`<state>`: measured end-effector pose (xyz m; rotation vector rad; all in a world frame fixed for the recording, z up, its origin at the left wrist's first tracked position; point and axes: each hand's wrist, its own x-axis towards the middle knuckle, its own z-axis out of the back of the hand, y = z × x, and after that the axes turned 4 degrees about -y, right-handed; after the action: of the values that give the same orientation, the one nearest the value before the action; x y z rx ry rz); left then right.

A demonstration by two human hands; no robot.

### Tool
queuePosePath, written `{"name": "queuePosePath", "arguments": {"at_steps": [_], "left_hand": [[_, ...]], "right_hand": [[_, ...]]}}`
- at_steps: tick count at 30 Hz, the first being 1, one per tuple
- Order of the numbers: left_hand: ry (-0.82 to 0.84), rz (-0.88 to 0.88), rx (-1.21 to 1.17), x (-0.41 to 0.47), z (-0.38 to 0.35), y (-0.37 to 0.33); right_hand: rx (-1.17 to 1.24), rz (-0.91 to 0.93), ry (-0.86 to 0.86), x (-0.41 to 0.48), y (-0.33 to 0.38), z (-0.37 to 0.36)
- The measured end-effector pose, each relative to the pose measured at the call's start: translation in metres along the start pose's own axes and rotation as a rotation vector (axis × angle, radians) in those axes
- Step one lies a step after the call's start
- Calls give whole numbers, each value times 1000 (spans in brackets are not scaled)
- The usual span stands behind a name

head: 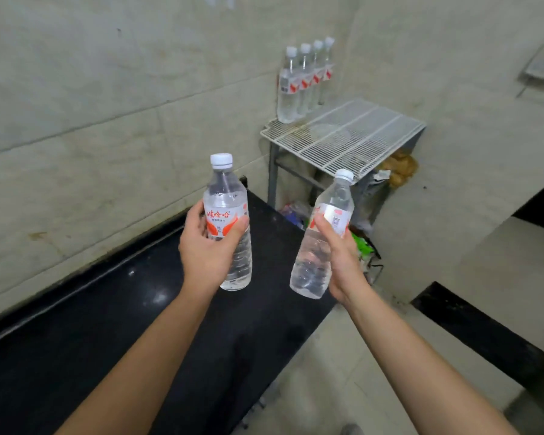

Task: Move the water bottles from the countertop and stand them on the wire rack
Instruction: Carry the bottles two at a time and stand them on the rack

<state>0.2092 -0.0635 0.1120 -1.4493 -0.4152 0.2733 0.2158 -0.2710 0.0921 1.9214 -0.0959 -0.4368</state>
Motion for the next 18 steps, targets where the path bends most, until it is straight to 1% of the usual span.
{"name": "queuePosePath", "arguments": {"at_steps": [2, 4, 7, 10, 14, 18], "left_hand": [[14, -36, 8, -5, -29, -11], [42, -78, 35, -19, -85, -23], [75, -85, 53, -39, -170, -38], [105, -103, 42, -53, -237, -50], [91, -168, 19, -60, -298, -67], [44, -211, 39, -39, -338, -75]], "right_hand": [[-72, 50, -48, 8, 10, 24], [-90, 108, -73, 26, 29, 74], [-158, 161, -85, 61, 61, 153], [-198, 182, -133, 90, 97, 212], [-126, 220, -169, 133, 145, 257], [-140, 325, -114, 179, 174, 269]]}}
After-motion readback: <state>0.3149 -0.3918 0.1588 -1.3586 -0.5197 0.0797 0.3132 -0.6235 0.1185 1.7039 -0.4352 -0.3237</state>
